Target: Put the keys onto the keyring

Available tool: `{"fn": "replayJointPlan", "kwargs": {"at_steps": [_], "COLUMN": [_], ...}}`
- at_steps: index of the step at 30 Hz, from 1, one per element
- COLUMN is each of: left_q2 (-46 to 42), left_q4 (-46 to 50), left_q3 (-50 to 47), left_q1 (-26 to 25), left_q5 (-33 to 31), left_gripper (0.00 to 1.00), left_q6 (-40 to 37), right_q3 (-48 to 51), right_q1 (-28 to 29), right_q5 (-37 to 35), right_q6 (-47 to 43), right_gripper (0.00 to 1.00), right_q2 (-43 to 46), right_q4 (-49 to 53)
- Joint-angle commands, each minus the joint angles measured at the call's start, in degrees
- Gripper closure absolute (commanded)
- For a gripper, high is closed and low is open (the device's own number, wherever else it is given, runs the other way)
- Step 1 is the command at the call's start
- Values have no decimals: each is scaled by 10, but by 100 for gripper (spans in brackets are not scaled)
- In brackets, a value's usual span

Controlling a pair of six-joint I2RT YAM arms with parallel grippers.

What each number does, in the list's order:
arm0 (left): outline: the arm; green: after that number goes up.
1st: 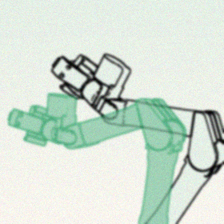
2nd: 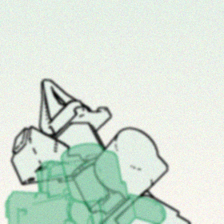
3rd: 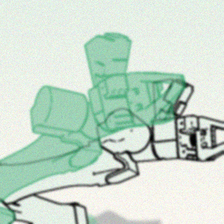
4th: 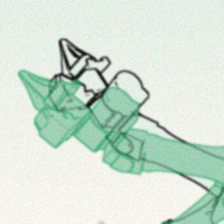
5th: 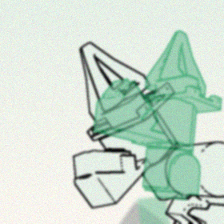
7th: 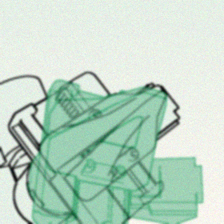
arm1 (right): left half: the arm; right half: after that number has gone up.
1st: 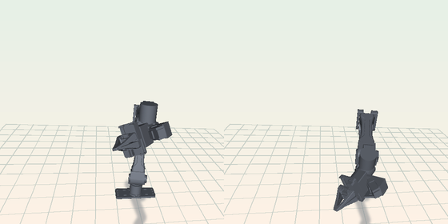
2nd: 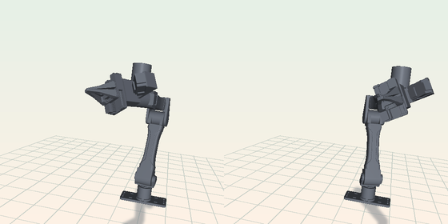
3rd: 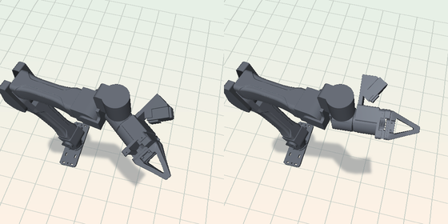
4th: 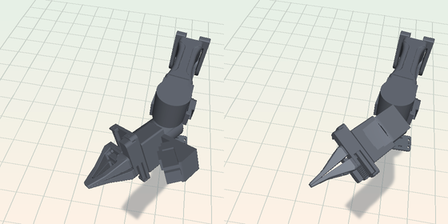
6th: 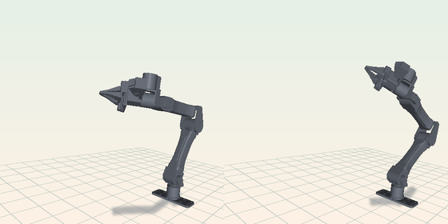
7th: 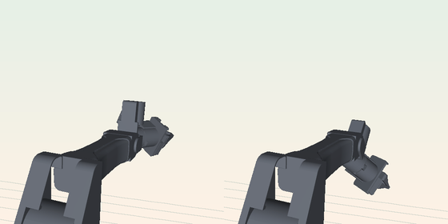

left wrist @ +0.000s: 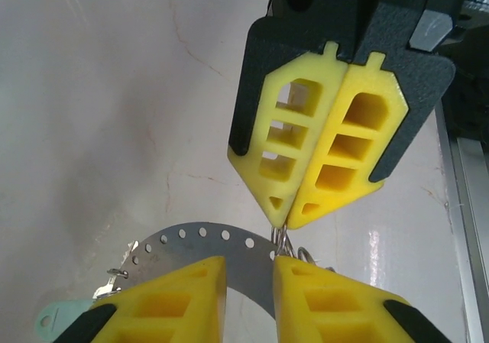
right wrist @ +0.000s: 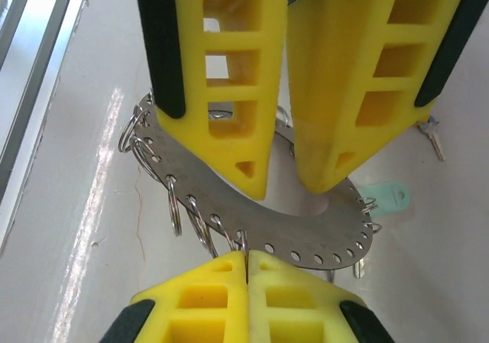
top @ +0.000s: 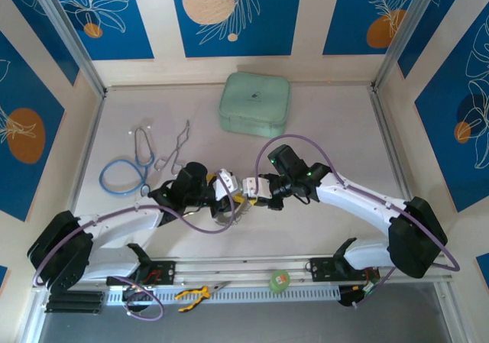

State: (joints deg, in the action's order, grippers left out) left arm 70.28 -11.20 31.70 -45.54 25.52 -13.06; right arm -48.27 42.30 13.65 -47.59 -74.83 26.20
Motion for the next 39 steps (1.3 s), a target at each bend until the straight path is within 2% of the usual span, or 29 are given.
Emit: {"fn": "replayJointPlan", "kwargs": {"at_steps": [1,6,9,13,28,39], "left_q2": [21,28,17,-4,7,20], "left_q4": [-32,-95,-157,-194,-210,-208], "left_q3": [10,-15,-48,-80,-98,-91], "left_q1": [-6,-5,-6,-3,-2,-2], "left_q5": [21,21,18,24,21,-10], "left_gripper": [78,75,72,69,73,74], "left_q6": [-26,-11,2,7,-11,-10], "right_q3": [-30,-30,-13,11,20,11], "right_q1": [13,13,6,-6,-9,-2], "right_q5": [2,3,13,25,52,65], "right_q6": [23,37,43,42,47,66], "right_gripper": [100,100,100,100,100,100], "right_q2": [-13,-13,-4,4,19,17], "right_q4": [-4,-11,-28,-46,-63,-78]}}
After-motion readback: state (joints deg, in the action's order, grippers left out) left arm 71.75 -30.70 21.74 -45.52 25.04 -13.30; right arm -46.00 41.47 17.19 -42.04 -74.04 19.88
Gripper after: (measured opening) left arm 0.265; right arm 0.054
